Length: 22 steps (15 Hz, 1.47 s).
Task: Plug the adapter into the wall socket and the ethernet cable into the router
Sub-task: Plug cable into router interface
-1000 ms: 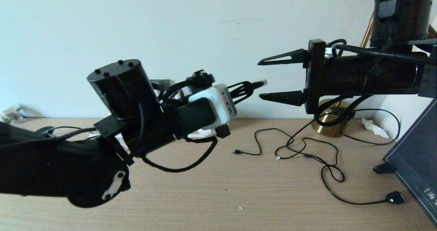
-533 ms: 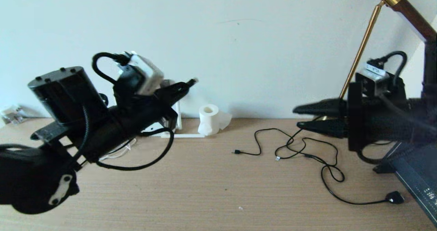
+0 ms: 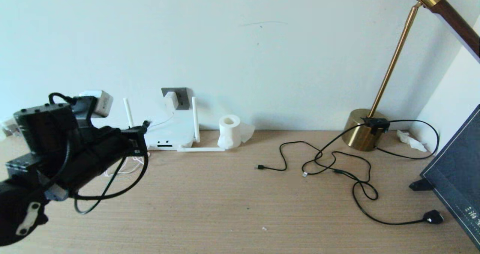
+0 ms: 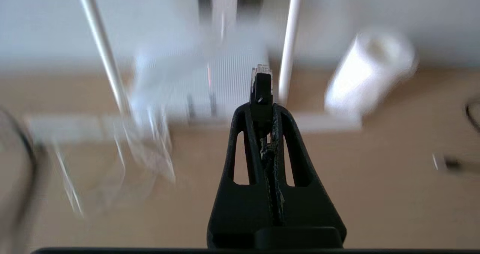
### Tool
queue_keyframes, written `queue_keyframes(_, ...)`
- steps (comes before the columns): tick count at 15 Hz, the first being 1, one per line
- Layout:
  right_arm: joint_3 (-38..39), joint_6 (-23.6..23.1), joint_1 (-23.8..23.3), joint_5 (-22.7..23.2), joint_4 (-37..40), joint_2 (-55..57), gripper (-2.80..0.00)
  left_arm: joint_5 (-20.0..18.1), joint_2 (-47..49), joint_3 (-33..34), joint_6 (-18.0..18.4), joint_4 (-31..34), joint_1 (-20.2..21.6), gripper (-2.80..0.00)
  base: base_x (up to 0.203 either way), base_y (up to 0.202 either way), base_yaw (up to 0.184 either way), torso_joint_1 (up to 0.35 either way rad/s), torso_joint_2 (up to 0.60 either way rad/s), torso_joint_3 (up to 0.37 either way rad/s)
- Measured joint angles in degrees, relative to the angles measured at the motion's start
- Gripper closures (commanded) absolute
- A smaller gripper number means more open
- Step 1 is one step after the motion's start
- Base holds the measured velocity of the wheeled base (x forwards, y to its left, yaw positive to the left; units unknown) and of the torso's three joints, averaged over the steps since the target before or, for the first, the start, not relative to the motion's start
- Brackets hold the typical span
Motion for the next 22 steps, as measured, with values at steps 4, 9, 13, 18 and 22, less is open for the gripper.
queue_keyframes(4, 8.14, -4.61, -14.43, -8.15, 9.07, -16.34, 0.0, 1.03, 1.17, 4.41, -1.88, 1.88, 0.39, 0.0, 0.0, 0.0, 0.0, 0.0, 0.0, 0.0)
queue_keyframes(9, 18.09, -11.12, -22.71, -6.47, 9.57, -25.7, 0.0, 2.39, 6.38, 6.08, -1.08, 2.65, 2.18, 0.0, 0.0, 0.0, 0.0, 0.0, 0.0, 0.0)
queue_keyframes(13, 22.25, -16.2, -22.19, 5.98, 7.18, -33.94, 0.0, 2.01, 10.59, 3.75, -0.84, 5.71, 2.76, 0.0, 0.0, 0.0, 0.0, 0.0, 0.0, 0.0)
queue_keyframes(18, 23.44, -21.51, -22.08, 11.96, 9.07, -35.85, 0.0, 2.37, 13.74, -1.46, -1.29, 5.16, 2.82, 0.0, 0.0, 0.0, 0.0, 0.0, 0.0, 0.0)
queue_keyframes(22, 23.55, -19.31, -22.08, 11.79, 9.06, -35.95, 0.0, 2.28, 14.39, -1.66, -3.4, 3.5, 2.02, 0.0, 0.0, 0.0, 0.0, 0.0, 0.0, 0.0)
